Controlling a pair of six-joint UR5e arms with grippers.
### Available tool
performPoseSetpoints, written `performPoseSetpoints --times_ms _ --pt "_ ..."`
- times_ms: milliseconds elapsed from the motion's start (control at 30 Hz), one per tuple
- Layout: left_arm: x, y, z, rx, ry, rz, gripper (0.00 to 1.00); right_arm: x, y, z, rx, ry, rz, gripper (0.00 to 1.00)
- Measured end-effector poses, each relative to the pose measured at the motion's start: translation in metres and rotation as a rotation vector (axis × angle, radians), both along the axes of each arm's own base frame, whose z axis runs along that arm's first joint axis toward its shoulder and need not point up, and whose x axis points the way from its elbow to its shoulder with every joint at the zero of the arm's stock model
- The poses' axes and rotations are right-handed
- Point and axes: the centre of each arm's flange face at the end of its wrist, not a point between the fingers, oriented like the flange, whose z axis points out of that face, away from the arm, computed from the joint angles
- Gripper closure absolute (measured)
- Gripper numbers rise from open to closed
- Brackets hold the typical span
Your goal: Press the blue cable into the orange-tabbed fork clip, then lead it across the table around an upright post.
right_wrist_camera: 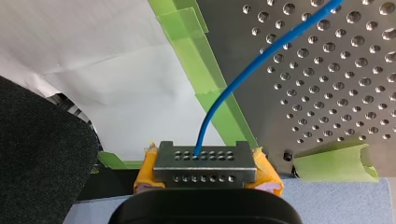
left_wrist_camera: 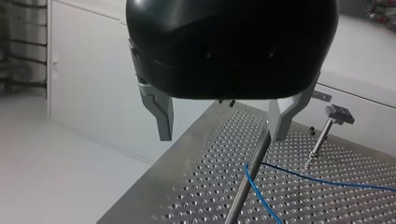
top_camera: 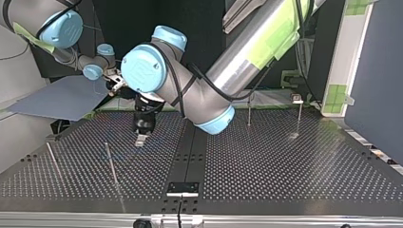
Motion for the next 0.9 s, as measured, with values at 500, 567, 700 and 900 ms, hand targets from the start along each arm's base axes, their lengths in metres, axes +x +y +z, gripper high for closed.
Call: performPoseSetpoints --times_ms 500,567,700,900 --pt "0.002 0.009 -0.003 -0.002 0.039 0.047 0.0 0.003 0.001 0.0 0.0 0.0 0.004 1.0" --pt "0.003 0.01 -0.003 -0.005 0.041 0.049 0.0 0.003 0.001 0.0 0.0 0.0 0.004 1.0" --pt "0.003 0.011 -0.003 -0.01 0.044 0.051 0.0 0.003 0.001 0.0 0.0 0.0 0.005 1.0" --pt "0.004 0.011 -0.003 -0.013 0.046 0.053 0.0 0.003 0.001 0.0 0.001 0.0 0.005 1.0"
